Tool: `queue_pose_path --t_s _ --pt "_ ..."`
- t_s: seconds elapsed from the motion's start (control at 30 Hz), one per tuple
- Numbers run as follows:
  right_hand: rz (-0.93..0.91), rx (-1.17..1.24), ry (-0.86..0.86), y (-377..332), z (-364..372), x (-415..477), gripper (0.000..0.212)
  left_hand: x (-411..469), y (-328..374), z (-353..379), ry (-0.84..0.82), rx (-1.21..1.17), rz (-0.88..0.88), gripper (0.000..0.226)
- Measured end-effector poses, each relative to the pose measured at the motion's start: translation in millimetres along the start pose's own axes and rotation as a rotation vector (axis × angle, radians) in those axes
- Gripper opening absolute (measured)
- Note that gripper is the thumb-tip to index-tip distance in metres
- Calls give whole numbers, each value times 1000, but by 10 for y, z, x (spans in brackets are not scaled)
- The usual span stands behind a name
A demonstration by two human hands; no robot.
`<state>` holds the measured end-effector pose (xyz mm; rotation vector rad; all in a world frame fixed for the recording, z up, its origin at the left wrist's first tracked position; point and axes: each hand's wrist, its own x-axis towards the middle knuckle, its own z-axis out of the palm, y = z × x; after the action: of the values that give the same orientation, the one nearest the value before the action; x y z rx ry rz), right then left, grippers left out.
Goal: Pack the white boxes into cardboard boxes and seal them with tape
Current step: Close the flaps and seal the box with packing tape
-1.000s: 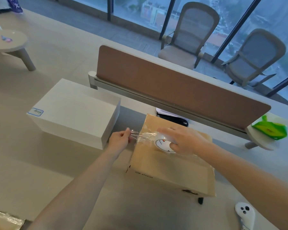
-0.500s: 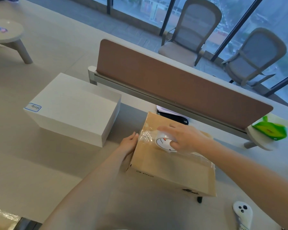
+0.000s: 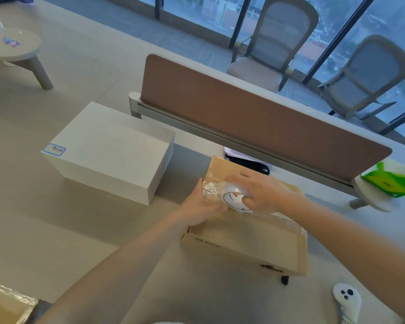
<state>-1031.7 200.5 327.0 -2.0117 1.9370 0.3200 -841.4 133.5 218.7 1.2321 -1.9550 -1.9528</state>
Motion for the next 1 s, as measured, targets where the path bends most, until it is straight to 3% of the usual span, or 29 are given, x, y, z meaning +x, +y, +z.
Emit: queue_pose_path --t_s 0.1,0.3,0.37,0.5,0.67,0.73,0.8,0.87,1.0 --pt "-15 23 5 14 17 20 65 3 5 23 60 68 30 89" --pt "-37 92 -16 112 -13 -95 74 37 89 -139 -54 179 -25 75" --pt "-41 77 -16 156 -28 -146 73 37 99 -161 -78 205 -10 82" --pt "-12 58 37 329 29 -318 74 32 125 -132 -72 199 -96 118" --pt "77 115 135 661 131 -661 86 72 265 -159 -32 323 -183 131" --pt "85 159 176 695 197 -748 89 96 363 -61 50 434 -161 133" --pt "122 181 206 699 268 -759 87 125 452 138 206 550 -23 128" --pt "154 253 240 704 350 -722 86 140 492 369 312 640 89 113" --pt "71 456 383 728 533 -744 88 176 408 691 516 843 119 86"
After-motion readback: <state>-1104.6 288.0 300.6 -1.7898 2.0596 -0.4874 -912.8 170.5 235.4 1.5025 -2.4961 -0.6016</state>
